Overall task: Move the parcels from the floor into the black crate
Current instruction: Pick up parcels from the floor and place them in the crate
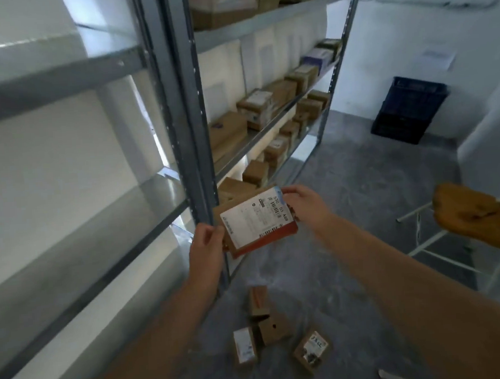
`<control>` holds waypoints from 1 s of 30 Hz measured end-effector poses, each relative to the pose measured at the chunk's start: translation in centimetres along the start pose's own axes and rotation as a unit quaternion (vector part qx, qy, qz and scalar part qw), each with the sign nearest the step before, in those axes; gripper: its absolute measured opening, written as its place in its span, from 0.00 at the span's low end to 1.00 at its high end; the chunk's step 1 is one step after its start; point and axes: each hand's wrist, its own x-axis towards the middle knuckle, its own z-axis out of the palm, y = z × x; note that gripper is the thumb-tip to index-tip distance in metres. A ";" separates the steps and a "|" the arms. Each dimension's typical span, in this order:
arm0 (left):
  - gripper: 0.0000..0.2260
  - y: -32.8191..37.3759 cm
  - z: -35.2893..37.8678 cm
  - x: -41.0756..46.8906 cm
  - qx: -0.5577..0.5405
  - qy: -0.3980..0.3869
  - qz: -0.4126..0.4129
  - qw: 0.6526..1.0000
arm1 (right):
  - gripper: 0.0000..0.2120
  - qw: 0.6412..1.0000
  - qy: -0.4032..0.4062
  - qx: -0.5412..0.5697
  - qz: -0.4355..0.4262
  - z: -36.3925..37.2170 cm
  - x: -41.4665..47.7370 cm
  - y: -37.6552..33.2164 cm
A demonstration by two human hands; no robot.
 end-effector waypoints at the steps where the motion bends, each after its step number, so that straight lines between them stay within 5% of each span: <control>1: 0.08 1.0 0.4 -0.6 0.008 0.009 0.011 1.000 | 0.07 1.000 -0.011 0.003 -0.014 -0.9 -0.2 -0.6; 8: 0.05 5.4 4.0 -4.4 -0.077 0.009 0.007 0.997 | 0.09 0.992 -0.039 0.109 -0.047 -6.2 -1.6 -2.8; 12: 0.21 6.8 4.5 -6.0 -0.095 0.020 0.032 0.995 | 0.09 0.988 -0.094 0.098 -0.076 -7.0 -1.8 -3.9; 14: 0.22 7.3 4.1 -6.6 -0.110 0.018 0.021 0.994 | 0.11 0.986 -0.103 0.082 -0.100 -6.8 -1.8 -4.5; 18: 0.20 7.5 3.4 -7.3 -0.160 0.012 0.017 0.987 | 0.11 0.981 -0.069 0.129 -0.128 -5.9 -1.8 -4.6; 24: 0.21 6.3 2.9 -8.7 -0.142 0.065 0.037 0.987 | 0.10 0.949 -0.009 0.311 -0.060 -2.3 -3.5 -4.2; 30: 0.22 6.0 -1.2 -10.2 -0.083 0.094 0.087 0.988 | 0.08 0.962 -0.047 0.241 -0.116 2.8 -5.8 -6.0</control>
